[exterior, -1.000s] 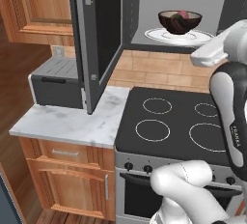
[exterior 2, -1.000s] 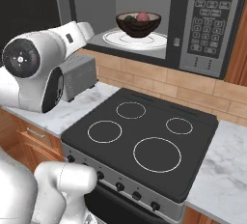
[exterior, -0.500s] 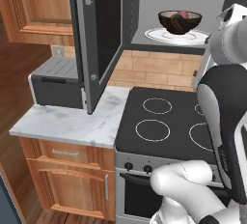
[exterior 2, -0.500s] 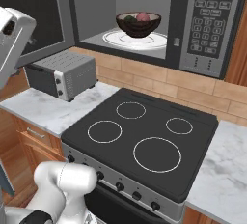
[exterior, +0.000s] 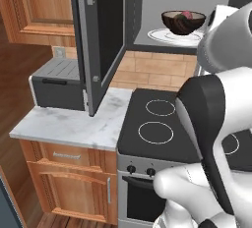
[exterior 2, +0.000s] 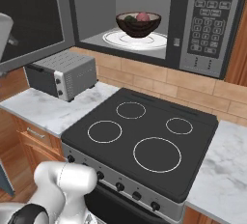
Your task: Place the bowl containing the onion and squash in the microwave. Close the microwave door and press the start button to microwave the meal.
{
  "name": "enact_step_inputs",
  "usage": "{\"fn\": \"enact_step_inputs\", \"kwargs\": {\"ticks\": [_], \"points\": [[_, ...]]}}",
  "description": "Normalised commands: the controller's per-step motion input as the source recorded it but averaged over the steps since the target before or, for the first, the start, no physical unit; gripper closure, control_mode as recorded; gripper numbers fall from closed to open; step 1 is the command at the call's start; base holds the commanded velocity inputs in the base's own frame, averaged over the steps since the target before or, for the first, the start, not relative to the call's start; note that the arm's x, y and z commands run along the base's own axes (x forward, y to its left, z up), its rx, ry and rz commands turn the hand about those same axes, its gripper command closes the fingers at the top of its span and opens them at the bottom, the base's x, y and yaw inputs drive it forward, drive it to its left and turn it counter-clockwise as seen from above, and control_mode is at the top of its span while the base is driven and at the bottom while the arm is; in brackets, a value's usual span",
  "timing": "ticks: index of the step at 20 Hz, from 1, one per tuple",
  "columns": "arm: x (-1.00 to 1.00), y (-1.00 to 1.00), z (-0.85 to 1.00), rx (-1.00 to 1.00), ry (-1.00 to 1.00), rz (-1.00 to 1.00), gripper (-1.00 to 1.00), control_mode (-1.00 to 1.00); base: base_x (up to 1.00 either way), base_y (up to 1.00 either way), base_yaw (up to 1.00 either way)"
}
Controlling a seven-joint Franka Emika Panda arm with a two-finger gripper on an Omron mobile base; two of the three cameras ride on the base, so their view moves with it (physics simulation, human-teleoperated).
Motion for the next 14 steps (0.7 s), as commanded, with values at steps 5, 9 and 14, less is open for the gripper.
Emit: {"fn": "enact_step_inputs", "kwargs": {"ticks": [5,9,14], "points": [[0.00,0.00,-0.90,0.00,-0.53,0.00,-1.00,-1.00,0.00,0.00,0.00],[-0.19,0.07,-0.13,0.00,-0.40,0.00,-1.00,-1.00,0.00,0.00,0.00],[-0.37,0.20,0.35,-0.11,-0.06,-0.04,-1.00,-1.00,0.00,0.00,0.00]]}}
